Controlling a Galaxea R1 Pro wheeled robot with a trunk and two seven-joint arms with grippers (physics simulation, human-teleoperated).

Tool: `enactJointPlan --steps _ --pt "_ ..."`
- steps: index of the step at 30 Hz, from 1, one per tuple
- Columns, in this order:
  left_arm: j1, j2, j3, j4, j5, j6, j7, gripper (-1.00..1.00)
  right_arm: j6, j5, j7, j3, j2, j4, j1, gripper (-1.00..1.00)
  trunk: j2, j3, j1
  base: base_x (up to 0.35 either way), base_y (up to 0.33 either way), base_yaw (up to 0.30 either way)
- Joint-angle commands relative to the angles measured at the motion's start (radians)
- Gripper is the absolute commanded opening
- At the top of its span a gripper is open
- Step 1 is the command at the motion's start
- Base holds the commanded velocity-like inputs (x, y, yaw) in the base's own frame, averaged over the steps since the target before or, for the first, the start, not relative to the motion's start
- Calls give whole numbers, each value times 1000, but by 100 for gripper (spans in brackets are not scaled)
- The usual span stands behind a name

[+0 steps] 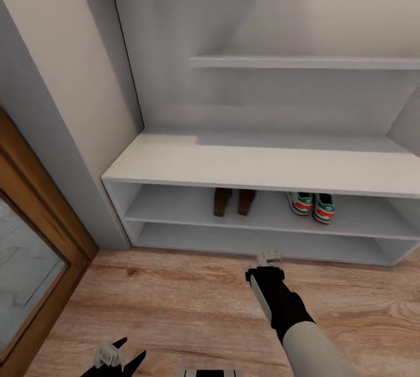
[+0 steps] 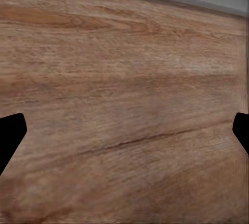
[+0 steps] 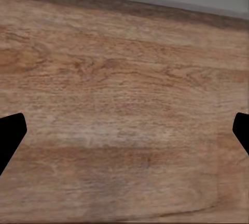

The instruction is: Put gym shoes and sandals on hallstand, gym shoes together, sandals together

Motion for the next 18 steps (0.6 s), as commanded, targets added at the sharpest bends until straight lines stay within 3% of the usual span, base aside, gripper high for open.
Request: enactJointPlan --steps 1,2,6,9,10,18 --pt "-1 0 7 1 -3 -3 -6 100 -18 7 0 2 0 18 0 100 0 -1 -1 -304 -121 0" --pt "-1 0 7 1 -3 -3 -5 100 -45 7 0 2 0 38 0 100 0 -1 -1 -304 -120 0" --pt "-1 2 8 2 -2 -3 11 100 -271 9 1 2 0 212 1 100 0 -1 -1 -305 -116 0" --pt "-1 2 7 3 -2 -5 29 100 -381 9 1 2 0 300 1 100 0 -1 -1 -306 -112 0" --pt "-1 2 7 3 -1 -6 39 100 -455 9 1 2 -9 360 1 100 0 -1 -1 -306 -107 0" --pt "0 4 8 3 -1 -9 57 100 -745 10 6 4 -70 605 1 100 0 -1 -1 -265 -90 0"
